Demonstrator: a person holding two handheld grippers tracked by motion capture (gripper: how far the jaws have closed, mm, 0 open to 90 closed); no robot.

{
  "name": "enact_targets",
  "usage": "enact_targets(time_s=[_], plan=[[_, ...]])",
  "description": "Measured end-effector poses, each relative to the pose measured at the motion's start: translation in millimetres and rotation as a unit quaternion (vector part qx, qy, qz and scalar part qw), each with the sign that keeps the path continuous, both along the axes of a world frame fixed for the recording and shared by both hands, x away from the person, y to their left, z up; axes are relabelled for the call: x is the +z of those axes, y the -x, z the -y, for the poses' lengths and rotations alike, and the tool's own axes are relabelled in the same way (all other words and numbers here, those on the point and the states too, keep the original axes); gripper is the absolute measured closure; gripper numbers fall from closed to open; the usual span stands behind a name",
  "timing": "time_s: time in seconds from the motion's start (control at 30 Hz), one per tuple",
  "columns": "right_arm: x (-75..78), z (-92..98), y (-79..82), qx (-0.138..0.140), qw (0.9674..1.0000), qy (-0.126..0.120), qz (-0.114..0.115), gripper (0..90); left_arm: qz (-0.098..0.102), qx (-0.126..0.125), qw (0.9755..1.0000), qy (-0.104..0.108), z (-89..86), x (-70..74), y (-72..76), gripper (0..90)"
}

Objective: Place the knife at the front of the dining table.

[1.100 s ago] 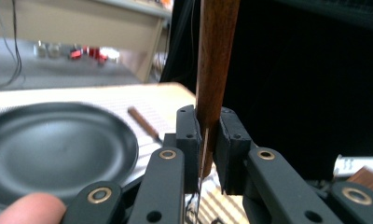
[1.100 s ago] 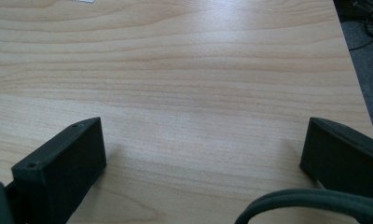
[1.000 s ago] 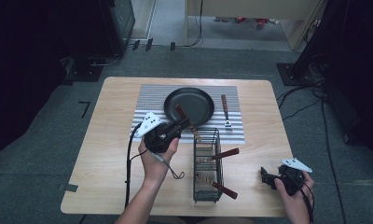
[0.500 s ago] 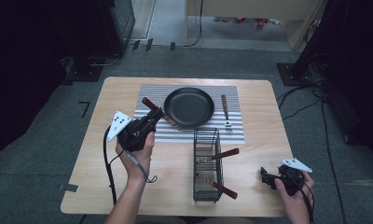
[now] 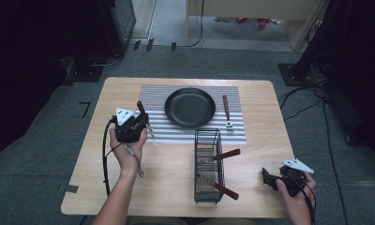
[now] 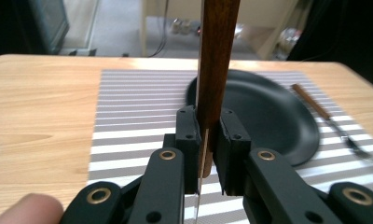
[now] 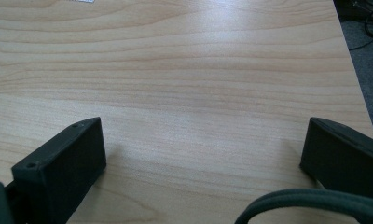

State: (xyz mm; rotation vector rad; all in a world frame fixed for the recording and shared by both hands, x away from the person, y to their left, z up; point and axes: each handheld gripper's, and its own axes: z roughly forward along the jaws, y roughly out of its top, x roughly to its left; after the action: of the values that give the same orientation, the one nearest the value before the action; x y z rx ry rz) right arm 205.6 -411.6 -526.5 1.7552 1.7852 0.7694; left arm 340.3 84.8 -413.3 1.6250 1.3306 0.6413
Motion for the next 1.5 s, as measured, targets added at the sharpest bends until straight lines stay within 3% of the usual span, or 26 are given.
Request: enact_targets(time_s=[0.23, 0.37, 0.57, 0.6, 0.63, 0.7, 0.73, 0.77, 0.97, 1.1, 1.33, 1.5], plan=[[0.0, 0.0, 0.0, 0.0, 1.0, 0.0, 0.0, 0.0, -0.033, 0.007, 0.9991, -0.027, -2.7, 2.2, -22.9, 81.7], [0.0, 0.0, 0.0, 0.0, 1.0, 0.0, 0.0, 0.0, -0.045, 0.015, 0.9985, -0.027, -2.1, 1.8, -36.5, 81.7], [0.0, 0.0, 0.0, 0.0, 1.0, 0.0, 0.0, 0.0, -0.059, 0.027, 0.9971, -0.04, 5.3, -8.1, -68.5, 81.1], [0.0, 0.0, 0.0, 0.0, 1.0, 0.0, 0.0, 0.0, -0.068, 0.033, 0.9964, -0.038, 6.3, -14.8, -81.9, 80.7], [0.0, 0.0, 0.0, 0.0, 1.0, 0.0, 0.0, 0.0, -0.068, 0.033, 0.9964, -0.038, 6.3, -14.8, -81.9, 80.6], [0.0, 0.0, 0.0, 0.0, 1.0, 0.0, 0.0, 0.0, -0.079, 0.039, 0.9957, -0.027, 6.7, -23.5, -96.0, 80.5], [0.0, 0.0, 0.0, 0.0, 1.0, 0.0, 0.0, 0.0, -0.096, 0.042, 0.9943, -0.016, 6.4, -31.9, -110.0, 80.3], [0.0, 0.0, 0.0, 0.0, 1.0, 0.0, 0.0, 0.0, -0.096, 0.042, 0.9943, -0.016, 6.4, -31.9, -110.0, 80.3], [0.0, 0.0, 0.0, 0.0, 1.0, 0.0, 0.0, 0.0, -0.131, 0.06, 0.9895, -0.009, 9.8, -50.1, -141.4, 81.7], [0.0, 0.1, 0.0, 0.0, 1.0, 0.0, 0.0, 0.0, -0.148, 0.065, 0.9867, -0.019, 13.0, -59.6, -154.6, 81.8], [0.0, 0.0, -0.1, 0.0, 1.0, 0.0, 0.0, 0.0, -0.172, 0.08, 0.9818, -0.012, 14.9, -78.4, -170.8, 81.9], [0.0, 0.1, 0.0, 0.001, 1.0, 0.0, 0.0, 0.0, -0.17, 0.072, 0.9827, -0.013, 17.9, -85.1, -176.2, 81.6]])
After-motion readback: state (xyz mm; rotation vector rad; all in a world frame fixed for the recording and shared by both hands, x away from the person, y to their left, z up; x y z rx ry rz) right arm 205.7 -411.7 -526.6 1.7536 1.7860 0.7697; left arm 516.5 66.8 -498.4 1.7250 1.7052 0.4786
